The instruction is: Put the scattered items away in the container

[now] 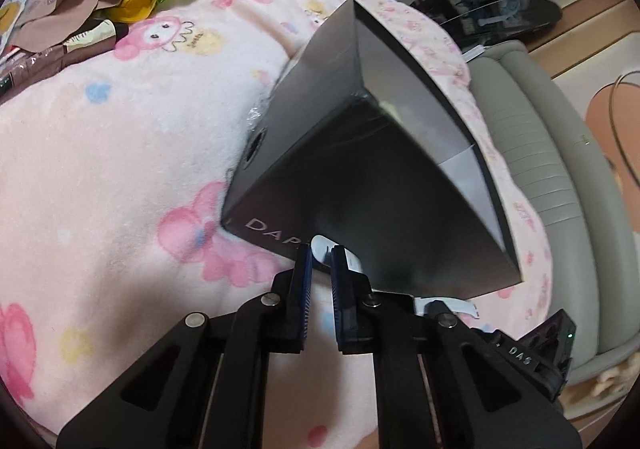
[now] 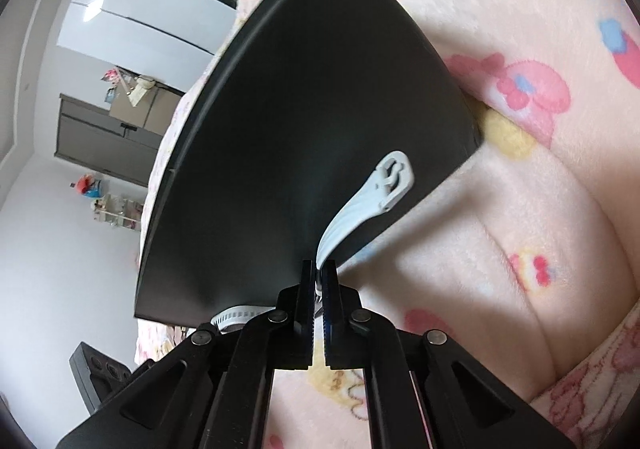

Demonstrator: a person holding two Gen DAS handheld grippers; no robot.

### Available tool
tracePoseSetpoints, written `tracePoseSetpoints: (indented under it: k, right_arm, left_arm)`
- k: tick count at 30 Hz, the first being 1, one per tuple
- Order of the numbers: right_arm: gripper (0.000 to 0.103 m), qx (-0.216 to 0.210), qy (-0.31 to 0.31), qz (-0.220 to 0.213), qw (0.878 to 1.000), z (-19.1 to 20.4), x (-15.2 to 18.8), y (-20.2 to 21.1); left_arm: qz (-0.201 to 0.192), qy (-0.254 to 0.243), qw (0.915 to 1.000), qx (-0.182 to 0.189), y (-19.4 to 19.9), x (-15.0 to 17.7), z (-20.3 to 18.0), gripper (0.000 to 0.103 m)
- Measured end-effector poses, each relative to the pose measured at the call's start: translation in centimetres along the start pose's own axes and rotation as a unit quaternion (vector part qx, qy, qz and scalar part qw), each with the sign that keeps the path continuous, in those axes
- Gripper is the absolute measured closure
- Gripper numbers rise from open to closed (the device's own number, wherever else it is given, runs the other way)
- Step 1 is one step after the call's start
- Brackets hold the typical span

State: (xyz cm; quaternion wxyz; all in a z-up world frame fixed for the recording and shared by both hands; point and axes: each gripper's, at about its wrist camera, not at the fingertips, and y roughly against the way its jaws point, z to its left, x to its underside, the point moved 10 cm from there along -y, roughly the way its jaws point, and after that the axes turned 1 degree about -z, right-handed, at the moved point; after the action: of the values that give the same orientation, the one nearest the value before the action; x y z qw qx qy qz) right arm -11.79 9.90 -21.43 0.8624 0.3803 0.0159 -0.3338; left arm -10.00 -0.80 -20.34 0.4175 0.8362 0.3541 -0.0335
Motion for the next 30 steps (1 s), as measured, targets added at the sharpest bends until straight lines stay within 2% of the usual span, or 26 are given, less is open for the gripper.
tracePoseSetpoints:
  k: [1, 5, 6, 10, 13, 16, 19, 21, 22, 24, 25, 30]
  right_arm:
    - [0.101, -0.002, 0.009, -0.002, 1.0, 0.3, 0.0, 0.2]
    - [0.101, -0.004, 0.066, -0.017, 0.998, 1.7, 0.0, 1.8]
    - [0.101, -0.002, 0.078, -0.02, 0.997, 2.0, 0.1, 2.0]
    - [0.101, 0.009, 0.08, -0.021, 0.997, 2.5, 1.9, 1.9]
    - [0.101, 0.017, 0.077, -0.018, 0.997, 2.5, 2.3, 1.8]
    - [0.101, 0.022, 0.073, -0.014, 0.997, 2.4, 2.7, 1.1]
    - [0.101, 0.022, 0.065, -0.012, 0.998, 2.2, 2.8, 1.1]
    - [0.101, 0.025, 0.069, -0.011, 0.997, 2.1, 3.0, 1.0]
    - [0.101, 0.026, 0.07, -0.01, 0.997, 2.0, 3.0, 1.1]
    - [0.101, 0.031, 0.073, -0.017, 0.997, 2.1, 3.0, 1.1]
    - [0.101, 0.034, 0.079, -0.023, 0.996, 2.3, 2.9, 1.3]
    - [0.101, 0.023, 0.109, -0.051, 0.993, 3.6, 2.7, 2.6]
  left_arm:
    - [0.0, 0.001, 1.0, 0.006, 0.1, 0.0, 0.0, 0.098]
    - [0.005, -0.01, 0.9999, 0.012, -0.3, 0.1, -0.3, 0.099]
    - [0.006, -0.013, 0.9999, 0.009, 0.5, -0.7, 0.2, 0.099]
    - [0.036, 0.006, 0.9993, 0.009, -1.6, -0.4, -0.1, 0.099]
    - [0.063, 0.031, 0.9974, -0.014, -3.2, 0.2, 1.2, 0.094]
    - [0.064, 0.053, 0.9966, -0.001, -3.4, 0.3, 1.3, 0.084]
    - [0.061, 0.046, 0.997, 0.005, -3.8, 0.1, 0.6, 0.068]
    - [0.054, 0.037, 0.9979, 0.005, -4.0, 0.0, 0.0, 0.066]
    - [0.05, 0.026, 0.9984, 0.002, -4.1, 0.0, -0.2, 0.068]
    - [0.047, -0.005, 0.9988, -0.015, -4.5, 0.2, -0.6, 0.084]
    - [0.048, -0.02, 0.9983, -0.025, -4.6, 0.3, -0.7, 0.098]
    - [0.025, -0.055, 0.9982, -0.004, -2.7, -0.1, -2.8, 0.1]
